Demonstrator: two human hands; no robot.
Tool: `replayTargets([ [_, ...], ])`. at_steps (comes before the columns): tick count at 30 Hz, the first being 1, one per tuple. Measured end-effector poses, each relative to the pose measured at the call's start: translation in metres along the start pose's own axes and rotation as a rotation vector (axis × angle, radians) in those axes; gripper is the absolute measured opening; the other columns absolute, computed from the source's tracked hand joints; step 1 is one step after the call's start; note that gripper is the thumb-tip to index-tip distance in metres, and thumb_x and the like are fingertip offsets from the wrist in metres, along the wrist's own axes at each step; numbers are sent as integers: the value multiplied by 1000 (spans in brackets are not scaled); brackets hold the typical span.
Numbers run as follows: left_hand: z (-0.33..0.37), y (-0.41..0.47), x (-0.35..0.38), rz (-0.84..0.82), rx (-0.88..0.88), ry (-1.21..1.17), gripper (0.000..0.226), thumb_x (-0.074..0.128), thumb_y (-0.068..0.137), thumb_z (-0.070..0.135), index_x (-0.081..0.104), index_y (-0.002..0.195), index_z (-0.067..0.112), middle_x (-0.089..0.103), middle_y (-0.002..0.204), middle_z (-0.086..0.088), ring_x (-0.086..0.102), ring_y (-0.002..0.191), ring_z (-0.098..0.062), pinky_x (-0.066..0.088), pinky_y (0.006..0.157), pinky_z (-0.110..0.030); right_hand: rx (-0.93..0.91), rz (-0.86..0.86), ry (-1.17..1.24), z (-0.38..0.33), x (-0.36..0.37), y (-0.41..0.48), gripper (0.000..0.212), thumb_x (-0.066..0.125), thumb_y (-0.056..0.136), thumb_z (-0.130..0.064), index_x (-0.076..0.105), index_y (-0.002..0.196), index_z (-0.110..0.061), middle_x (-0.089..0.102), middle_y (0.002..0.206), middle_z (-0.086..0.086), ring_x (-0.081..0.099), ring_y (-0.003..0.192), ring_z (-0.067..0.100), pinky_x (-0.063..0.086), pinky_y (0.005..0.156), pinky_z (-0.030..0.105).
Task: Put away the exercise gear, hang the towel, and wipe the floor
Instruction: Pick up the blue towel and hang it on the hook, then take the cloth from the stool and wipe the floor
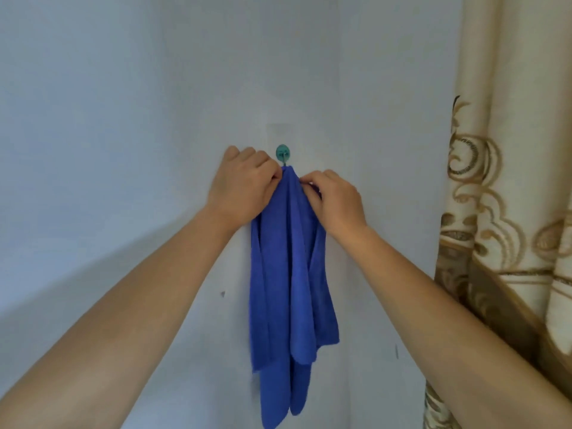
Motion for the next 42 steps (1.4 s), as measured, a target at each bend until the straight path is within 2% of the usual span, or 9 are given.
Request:
replayTargets([
  [8,8,-13,-4,-108,-4,-76,19,61,89,25,72,100,15,69,93,-5,59,79,-29,34,76,-40,132,-37,33,-7,10,-28,32,44,105,-27,63,130,-30,65,105,0,62,88,18,47,70,33],
  [13,8,-105,-41,78,-208,-172,13,62,92,18,72,90,10,66,91,-6,57,80,-27,36,74,-37,100,82,25,-28,-2,-67,43,46,103,-19,51,146,-16,55,133,6,54,117,21,48,98,37],
  [16,9,-174,-56,11,-318,-161,14,64,89,19,73,95,10,66,100,-7,59,90,-28,37,82,-38,14,78,-79,-41,13,-109,50,51,102,-23,44,150,-12,38,155,15,38,141,29,35,115,43],
  [21,15,-272,-102,-214,-459,-26,25,55,92,28,70,104,12,64,115,-10,60,104,-31,42,88,-43,-187,-142,-90,-80,70,-184,58,50,101,-32,36,154,-13,16,165,20,16,153,35,15,122,57],
  [26,21,-333,-210,-265,-665,303,32,54,95,28,66,119,10,59,131,-14,54,119,-33,38,94,-43,-434,-215,55,-157,101,-218,62,48,103,-38,32,156,-11,16,165,23,15,153,37,12,123,56],
  [30,52,-389,-305,-445,-892,535,49,49,99,36,49,141,13,37,154,-16,38,139,-34,31,108,-46,-524,-279,341,-229,109,-261,63,49,103,-39,31,156,-10,13,165,23,11,154,37,12,123,56],
  [34,101,-431,-411,-562,-1004,746,55,43,101,41,42,148,11,29,158,-18,31,144,-37,33,109,-51,-557,-419,560,-317,112,-335,67,47,103,-43,25,158,-12,7,166,22,7,154,38,10,123,55],
  [37,134,-446,-500,-639,-1043,911,57,43,101,42,42,148,9,28,158,-22,30,144,-40,32,110,-55,-640,-517,717,-401,87,-396,70,45,103,-46,19,160,-14,1,168,19,2,155,35,8,124,54],
  [42,167,-449,-670,-621,-1123,1247,59,38,103,44,37,150,9,23,159,-23,21,148,-39,26,115,-53,-848,-459,964,-562,1,-450,67,46,104,-44,25,159,-13,9,167,19,9,155,34,14,123,54],
])
Point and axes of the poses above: each hand's wrist, its own y-axis towards the middle knuckle, its own x-axis out of the palm, z = x × y, the point moved 6 cm from there along y, towards the middle knuckle
